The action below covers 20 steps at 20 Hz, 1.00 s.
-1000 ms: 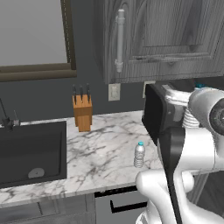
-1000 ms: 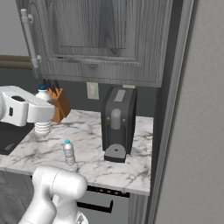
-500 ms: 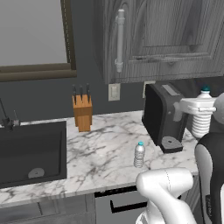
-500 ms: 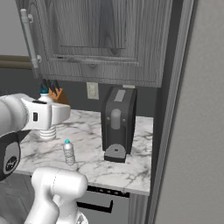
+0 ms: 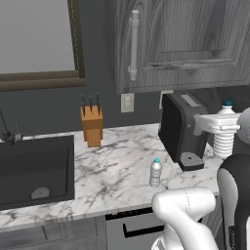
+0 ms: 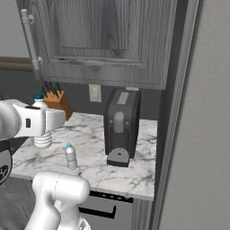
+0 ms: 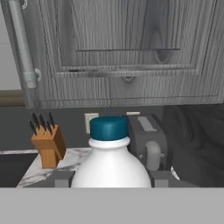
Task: Take the bottled waters from the counter and place them in the freezer to freeze. Close the freezer door after placing the bottles.
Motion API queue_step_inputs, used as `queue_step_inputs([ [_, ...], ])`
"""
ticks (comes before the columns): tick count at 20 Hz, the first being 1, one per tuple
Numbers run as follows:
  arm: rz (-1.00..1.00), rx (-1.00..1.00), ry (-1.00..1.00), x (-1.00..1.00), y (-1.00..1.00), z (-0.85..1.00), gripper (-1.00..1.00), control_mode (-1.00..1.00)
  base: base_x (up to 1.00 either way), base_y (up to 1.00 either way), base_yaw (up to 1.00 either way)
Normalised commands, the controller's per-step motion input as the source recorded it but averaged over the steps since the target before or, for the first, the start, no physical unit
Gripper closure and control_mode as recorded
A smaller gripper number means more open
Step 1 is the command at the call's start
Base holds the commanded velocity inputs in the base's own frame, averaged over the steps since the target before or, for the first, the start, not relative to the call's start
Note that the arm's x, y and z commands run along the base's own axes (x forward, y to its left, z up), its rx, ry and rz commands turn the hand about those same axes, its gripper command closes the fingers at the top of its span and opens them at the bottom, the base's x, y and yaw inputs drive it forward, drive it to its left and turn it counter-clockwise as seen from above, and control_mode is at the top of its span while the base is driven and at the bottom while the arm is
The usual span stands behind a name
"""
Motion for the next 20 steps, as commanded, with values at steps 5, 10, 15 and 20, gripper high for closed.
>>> queue_step_inputs([
  [5,0.0,0.0,-0.01,-0.02,0.09,-0.02,1.0,-1.0,0.0,0.0,0.0],
  [10,0.0,0.0,0.0,0.0,0.0,-0.05,1.0,-1.0,0.0,0.0,0.0],
  [15,0.01,0.0,0.01,0.0,0.0,-0.08,1.0,-1.0,0.0,0.0,0.0],
  [20,0.0,0.0,0.0,0.0,0.0,0.0,1.0,-1.0,0.0,0.0,0.0],
])
